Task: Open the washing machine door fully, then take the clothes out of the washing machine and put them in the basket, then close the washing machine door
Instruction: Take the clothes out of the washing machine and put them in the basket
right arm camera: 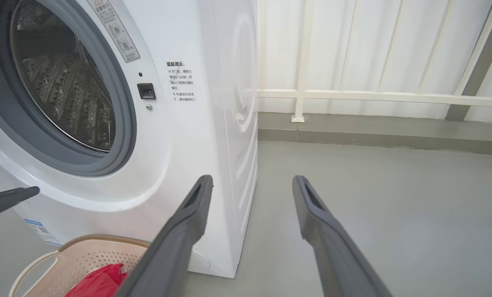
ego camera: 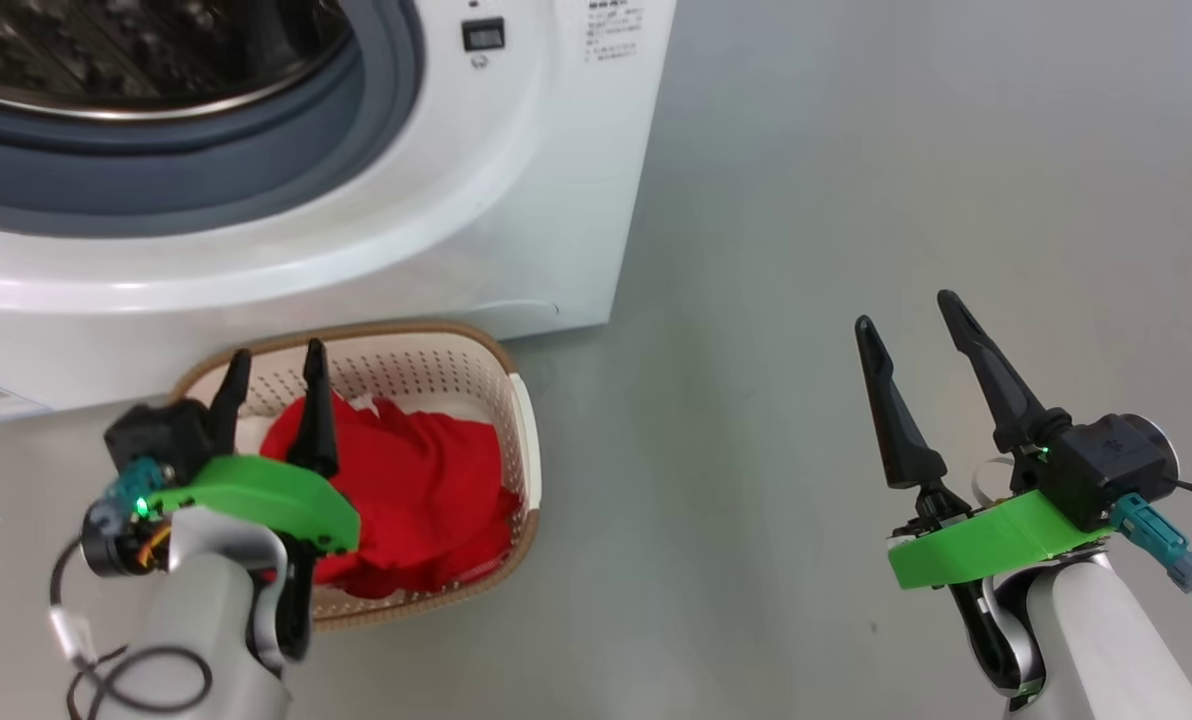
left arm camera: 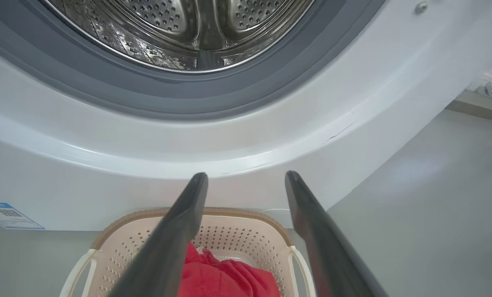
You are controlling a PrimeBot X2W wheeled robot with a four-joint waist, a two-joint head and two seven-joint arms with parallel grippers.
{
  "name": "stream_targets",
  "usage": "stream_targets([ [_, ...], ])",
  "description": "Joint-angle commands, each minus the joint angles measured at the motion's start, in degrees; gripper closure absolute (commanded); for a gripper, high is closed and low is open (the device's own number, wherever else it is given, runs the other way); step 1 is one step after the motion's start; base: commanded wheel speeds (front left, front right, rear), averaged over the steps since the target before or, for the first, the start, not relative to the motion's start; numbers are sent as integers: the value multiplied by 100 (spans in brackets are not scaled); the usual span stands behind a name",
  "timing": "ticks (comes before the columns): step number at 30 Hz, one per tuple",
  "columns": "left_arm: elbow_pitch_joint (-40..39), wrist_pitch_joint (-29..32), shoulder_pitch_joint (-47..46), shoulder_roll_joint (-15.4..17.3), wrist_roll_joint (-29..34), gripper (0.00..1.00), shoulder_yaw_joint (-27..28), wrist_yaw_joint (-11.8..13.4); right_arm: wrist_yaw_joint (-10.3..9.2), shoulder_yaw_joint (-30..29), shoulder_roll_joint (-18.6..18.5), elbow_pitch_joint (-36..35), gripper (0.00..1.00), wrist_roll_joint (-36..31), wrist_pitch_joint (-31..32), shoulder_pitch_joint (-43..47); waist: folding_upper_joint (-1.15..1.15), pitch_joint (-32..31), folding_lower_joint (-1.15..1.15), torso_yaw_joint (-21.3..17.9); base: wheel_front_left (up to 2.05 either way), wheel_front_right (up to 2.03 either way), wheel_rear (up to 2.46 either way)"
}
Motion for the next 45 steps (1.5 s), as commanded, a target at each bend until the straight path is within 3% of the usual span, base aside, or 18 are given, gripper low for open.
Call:
stream_targets([
  [1,-308,-69,144,98,67,0,206,45,28,80,-17,-123,0,-95,-37,57,0,-162,0,82,0,0,0],
  [11,-1814,-69,1051,-46,316,0,432,78,28,-173,-17,-85,0,-106,-37,167,0,-573,0,184,0,0,0],
  [24,-3090,-70,1941,-30,775,0,598,210,28,-344,-17,-74,0,-216,-37,474,0,-1111,0,275,0,0,0],
  [45,-3633,27,2951,248,1192,0,665,592,28,-639,-17,-317,0,-229,-37,1143,0,-1681,0,293,0,0,0],
])
